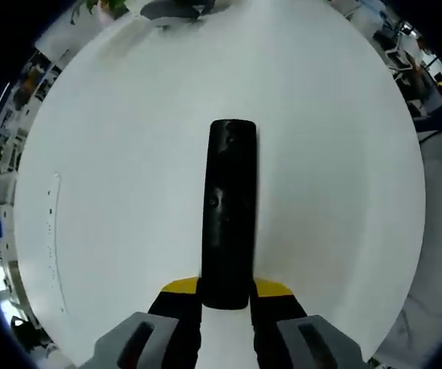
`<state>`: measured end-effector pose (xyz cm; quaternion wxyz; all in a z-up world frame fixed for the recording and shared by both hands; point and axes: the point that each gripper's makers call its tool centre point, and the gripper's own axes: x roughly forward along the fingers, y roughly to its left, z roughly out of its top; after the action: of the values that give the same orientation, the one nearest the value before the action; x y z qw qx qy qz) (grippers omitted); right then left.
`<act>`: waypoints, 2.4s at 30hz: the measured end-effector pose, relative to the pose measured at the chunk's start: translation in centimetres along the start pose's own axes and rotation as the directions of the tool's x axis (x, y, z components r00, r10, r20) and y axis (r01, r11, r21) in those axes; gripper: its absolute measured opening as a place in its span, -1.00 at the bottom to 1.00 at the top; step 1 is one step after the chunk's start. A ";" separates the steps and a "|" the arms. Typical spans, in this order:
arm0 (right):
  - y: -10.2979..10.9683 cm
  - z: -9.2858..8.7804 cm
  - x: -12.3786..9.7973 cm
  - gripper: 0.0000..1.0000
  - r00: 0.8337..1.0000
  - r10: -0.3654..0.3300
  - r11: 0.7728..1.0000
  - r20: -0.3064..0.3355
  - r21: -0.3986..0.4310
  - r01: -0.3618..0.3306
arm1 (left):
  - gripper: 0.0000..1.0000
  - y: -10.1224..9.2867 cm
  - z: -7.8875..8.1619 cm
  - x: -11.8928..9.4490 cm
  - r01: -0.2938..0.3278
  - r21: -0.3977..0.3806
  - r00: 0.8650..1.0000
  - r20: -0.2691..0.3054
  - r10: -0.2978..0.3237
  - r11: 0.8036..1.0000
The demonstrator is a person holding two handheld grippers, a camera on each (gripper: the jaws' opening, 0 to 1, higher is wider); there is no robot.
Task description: Press the specified remote control buttons in sequence, fully releasing each button before pressing the next.
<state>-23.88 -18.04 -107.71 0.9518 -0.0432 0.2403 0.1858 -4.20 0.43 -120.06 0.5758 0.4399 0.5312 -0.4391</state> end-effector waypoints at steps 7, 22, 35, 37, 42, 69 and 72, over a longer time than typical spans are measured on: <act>0.0 -0.2 0.1 -0.07 1.000 0.006 1.000 -0.011 0.005 -0.006 | -0.54 -1.1 -0.2 0.1 -0.001 0.013 1.000 -0.011 0.001 1.000; 0.1 -0.2 0.1 -0.11 1.000 0.008 1.000 -0.014 -0.011 -0.008 | -0.55 -3.6 -0.4 0.1 0.000 0.033 1.000 -0.017 0.000 0.999; 0.1 -0.1 0.1 -0.11 1.000 0.002 1.000 -0.007 -0.015 -0.002 | -0.55 -5.7 -0.9 0.0 0.002 0.037 1.000 -0.023 -0.001 0.999; 0.1 -0.1 0.0 -0.11 1.000 0.003 1.000 -0.003 -0.015 -0.003 | -0.55 -6.2 -1.0 -0.1 0.003 0.039 1.000 -0.017 -0.002 0.999; 0.2 0.0 0.0 -0.11 1.000 0.005 1.000 -0.001 -0.020 -0.005 | -0.54 -7.7 -1.2 -0.1 0.007 0.062 1.000 -0.026 -0.006 0.998; 0.8 -0.2 0.0 -0.16 1.000 0.022 0.999 -0.012 -0.048 -0.022 | -0.54 -11.7 -2.0 -0.4 0.000 0.025 1.000 -0.010 0.000 1.000; 0.8 -0.2 0.0 -0.16 1.000 0.021 0.999 -0.011 -0.048 -0.021 | -0.54 -12.0 -2.1 -0.4 0.003 0.020 1.000 -0.018 -0.002 1.000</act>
<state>-24.24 -17.35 -107.93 0.9471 -0.0645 0.2413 0.2013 -16.33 -0.28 -120.19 0.5662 0.4488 0.5324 -0.4411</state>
